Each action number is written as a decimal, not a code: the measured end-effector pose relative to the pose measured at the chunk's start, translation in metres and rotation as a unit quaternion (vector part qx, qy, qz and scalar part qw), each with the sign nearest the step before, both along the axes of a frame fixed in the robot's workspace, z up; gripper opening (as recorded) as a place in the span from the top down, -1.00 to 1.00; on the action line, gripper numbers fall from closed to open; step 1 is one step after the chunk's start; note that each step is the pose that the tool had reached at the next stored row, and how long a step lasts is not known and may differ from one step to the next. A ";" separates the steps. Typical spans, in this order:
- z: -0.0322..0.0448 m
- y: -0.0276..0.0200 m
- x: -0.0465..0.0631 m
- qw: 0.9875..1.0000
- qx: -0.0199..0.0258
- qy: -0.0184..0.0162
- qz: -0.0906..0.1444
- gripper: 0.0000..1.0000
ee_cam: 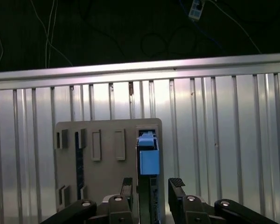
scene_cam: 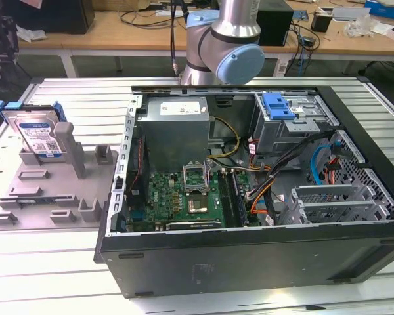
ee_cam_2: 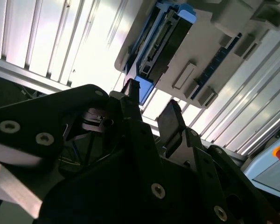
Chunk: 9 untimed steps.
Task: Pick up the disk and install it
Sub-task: 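Pick up the disk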
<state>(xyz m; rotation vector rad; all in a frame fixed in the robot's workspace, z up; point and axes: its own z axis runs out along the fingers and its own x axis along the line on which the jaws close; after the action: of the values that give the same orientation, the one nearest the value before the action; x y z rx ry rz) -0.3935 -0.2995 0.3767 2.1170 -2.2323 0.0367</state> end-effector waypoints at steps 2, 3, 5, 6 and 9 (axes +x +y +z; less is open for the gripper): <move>-0.0017 0.0000 0.000 1.000 0.001 0.000 0.000 0.13; -0.0023 0.0000 -0.001 1.000 0.001 0.000 0.000 0.13; -0.0037 0.0000 -0.002 1.000 0.001 0.000 0.000 0.13; -0.0046 0.0000 -0.003 1.000 0.001 0.000 0.000 0.13; -0.0074 0.0000 -0.004 1.000 0.002 0.000 0.000 0.13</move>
<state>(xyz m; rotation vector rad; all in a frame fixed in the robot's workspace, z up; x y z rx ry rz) -0.3975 -0.2995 0.3693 2.1185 -2.2338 0.0334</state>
